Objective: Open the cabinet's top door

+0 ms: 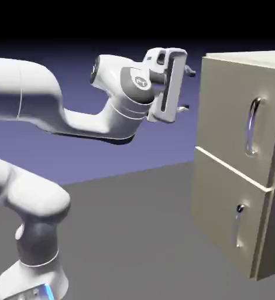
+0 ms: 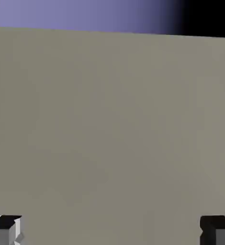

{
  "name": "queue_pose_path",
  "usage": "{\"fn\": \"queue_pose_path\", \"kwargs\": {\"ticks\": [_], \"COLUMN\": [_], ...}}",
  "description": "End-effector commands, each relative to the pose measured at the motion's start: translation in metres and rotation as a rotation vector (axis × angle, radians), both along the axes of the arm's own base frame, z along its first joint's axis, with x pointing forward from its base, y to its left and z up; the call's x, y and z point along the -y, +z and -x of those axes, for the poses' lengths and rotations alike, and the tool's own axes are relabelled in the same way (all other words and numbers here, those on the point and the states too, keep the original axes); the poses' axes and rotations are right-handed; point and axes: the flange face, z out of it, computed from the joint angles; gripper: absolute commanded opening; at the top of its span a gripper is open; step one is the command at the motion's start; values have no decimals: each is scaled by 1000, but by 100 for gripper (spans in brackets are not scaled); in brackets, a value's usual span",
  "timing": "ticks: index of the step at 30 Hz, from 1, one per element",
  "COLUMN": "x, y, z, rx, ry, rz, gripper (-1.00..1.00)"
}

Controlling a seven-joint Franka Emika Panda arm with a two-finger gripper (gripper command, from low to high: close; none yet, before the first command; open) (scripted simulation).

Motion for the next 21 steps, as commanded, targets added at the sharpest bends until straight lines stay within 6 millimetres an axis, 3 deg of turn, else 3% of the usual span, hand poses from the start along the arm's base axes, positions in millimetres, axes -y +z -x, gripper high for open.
{"fn": "queue_pose_path", "kwargs": {"ticks": [1, 11, 21], "x": [4, 49, 97], "y": [0, -17, -60], "z": [0, -11, -36], "rx": [15, 144, 230], "ry": [9, 74, 109], "rz": [43, 475, 911], "gripper": [100, 100, 100]}}
